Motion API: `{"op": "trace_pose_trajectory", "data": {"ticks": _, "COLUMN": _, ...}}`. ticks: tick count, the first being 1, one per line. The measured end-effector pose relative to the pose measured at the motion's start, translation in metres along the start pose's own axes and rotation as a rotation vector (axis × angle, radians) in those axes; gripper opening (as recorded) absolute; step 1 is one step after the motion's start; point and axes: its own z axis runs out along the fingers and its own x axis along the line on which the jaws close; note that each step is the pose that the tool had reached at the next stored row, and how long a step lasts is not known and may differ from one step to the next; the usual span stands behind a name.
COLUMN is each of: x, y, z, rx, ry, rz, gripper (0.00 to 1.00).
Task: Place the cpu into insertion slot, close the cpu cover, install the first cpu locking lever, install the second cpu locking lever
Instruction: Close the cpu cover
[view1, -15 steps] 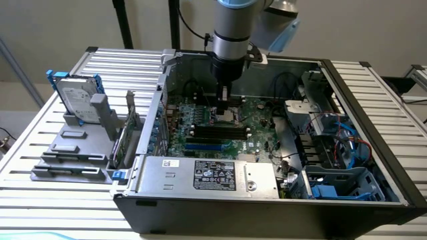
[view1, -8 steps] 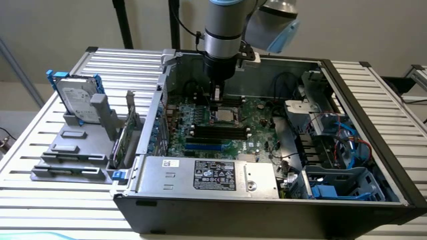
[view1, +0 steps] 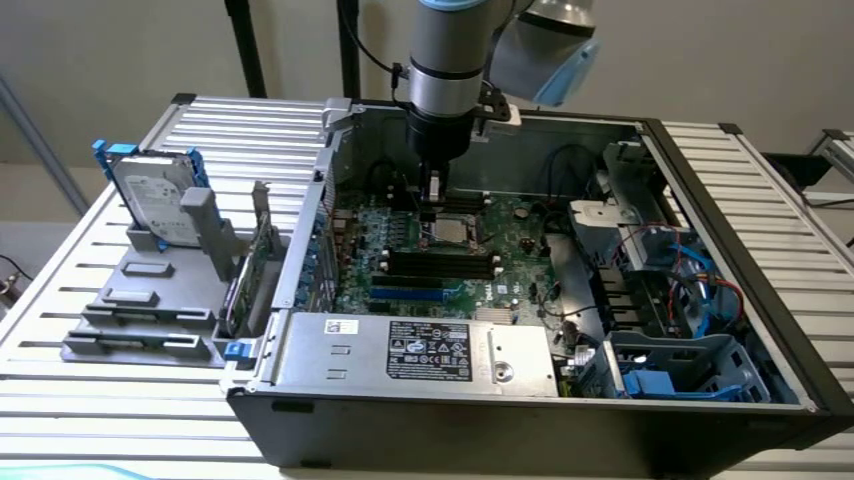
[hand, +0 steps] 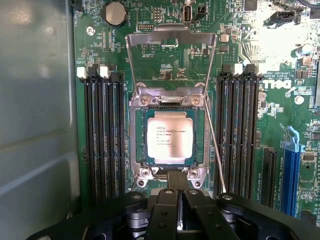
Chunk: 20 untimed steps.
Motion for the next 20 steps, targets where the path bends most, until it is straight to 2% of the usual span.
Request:
{"op": "trace_pose_trajectory", "data": {"ticks": 11, "x": 0.000, "y": 0.0016, "z": -0.0003, "rx": 0.0004, "ry": 0.0001, "rz": 0.000, "gripper": 0.11}}
{"op": "trace_pose_trajectory", "data": {"ticks": 20, "x": 0.001, "y": 0.0415, "z": -0.0144, "rx": 0.0248, "ry": 0.0001, "rz": 0.001, "gripper": 0.11}}
